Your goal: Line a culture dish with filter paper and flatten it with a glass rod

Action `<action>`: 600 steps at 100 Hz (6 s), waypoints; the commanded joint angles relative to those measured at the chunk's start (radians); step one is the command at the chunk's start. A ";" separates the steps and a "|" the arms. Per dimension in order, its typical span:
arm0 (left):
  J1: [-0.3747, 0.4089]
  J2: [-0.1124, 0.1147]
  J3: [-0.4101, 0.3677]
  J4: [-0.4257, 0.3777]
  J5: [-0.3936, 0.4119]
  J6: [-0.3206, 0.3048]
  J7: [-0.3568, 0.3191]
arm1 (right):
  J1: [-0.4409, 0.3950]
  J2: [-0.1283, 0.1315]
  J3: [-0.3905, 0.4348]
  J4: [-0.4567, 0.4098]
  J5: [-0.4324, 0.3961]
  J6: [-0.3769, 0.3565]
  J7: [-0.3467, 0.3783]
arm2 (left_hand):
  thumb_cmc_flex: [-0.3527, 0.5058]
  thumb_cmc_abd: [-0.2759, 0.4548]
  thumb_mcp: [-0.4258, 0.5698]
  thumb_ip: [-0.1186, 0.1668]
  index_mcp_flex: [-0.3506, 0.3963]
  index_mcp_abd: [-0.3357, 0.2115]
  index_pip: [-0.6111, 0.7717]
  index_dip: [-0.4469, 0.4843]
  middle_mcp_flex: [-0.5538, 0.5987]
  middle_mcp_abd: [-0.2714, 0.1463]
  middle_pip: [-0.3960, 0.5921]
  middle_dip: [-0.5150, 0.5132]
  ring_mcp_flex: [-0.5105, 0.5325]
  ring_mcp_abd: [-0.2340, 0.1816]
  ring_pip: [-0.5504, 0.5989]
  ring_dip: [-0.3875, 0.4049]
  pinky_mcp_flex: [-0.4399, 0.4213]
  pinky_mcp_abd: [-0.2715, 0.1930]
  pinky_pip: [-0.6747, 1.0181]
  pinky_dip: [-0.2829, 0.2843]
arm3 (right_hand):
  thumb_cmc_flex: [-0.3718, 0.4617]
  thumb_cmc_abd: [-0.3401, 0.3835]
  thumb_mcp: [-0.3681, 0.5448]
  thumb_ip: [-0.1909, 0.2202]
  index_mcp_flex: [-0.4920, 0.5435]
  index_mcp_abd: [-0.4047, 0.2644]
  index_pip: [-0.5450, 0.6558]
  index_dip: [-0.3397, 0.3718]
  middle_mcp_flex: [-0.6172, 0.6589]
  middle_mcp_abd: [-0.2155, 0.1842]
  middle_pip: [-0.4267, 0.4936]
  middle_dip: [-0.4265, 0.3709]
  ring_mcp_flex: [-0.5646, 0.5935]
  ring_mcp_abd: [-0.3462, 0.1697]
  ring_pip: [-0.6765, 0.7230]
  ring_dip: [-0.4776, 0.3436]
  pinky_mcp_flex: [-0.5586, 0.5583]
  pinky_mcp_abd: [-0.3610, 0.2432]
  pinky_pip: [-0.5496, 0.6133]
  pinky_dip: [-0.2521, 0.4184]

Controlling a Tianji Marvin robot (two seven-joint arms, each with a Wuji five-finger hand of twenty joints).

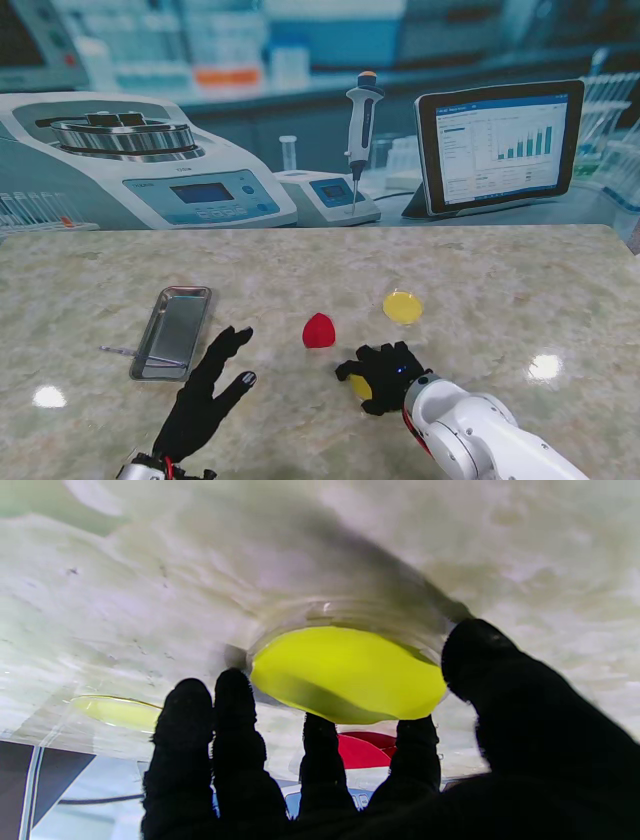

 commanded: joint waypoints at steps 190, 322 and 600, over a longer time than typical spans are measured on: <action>-0.094 0.039 -0.063 -0.006 0.119 0.029 -0.166 | 0.392 -0.087 -0.259 0.302 0.428 0.078 -0.205 | 0.019 0.007 -0.008 0.026 0.010 -0.030 0.021 0.015 -0.018 -0.011 0.010 0.021 -0.027 -0.021 -0.007 0.013 0.001 -0.018 -0.039 0.021 | -0.083 0.119 -0.174 0.008 0.009 0.311 -0.128 -0.100 -0.007 0.045 -0.070 -0.136 -0.065 -0.124 -0.299 -0.202 -0.204 0.022 -0.328 -0.162; -0.079 0.037 -0.074 -0.007 0.135 0.018 -0.153 | 0.490 -0.120 -0.424 0.441 0.413 0.144 -0.285 | 0.019 0.006 -0.008 0.026 0.001 -0.024 0.033 0.021 -0.018 -0.011 0.009 0.026 -0.026 -0.022 -0.007 0.015 0.001 -0.018 -0.039 0.025 | -0.120 0.020 -0.055 -0.016 -0.106 0.395 -0.114 0.217 -0.035 0.072 -0.225 0.003 -0.126 -0.121 -0.244 -0.156 -0.207 0.015 -0.289 -0.129; -0.055 0.040 -0.093 -0.003 0.147 -0.027 -0.160 | 0.360 -0.044 -0.042 0.409 0.068 0.058 -0.389 | 0.016 0.009 -0.009 0.026 0.001 -0.025 0.031 0.020 -0.018 -0.011 0.008 0.025 -0.027 -0.022 -0.008 0.012 0.001 -0.019 -0.040 0.022 | 0.306 0.146 -0.043 -0.076 0.324 0.167 0.715 0.046 0.136 0.014 0.167 0.009 0.056 -0.159 -0.153 -0.157 -0.115 0.041 -0.170 -0.111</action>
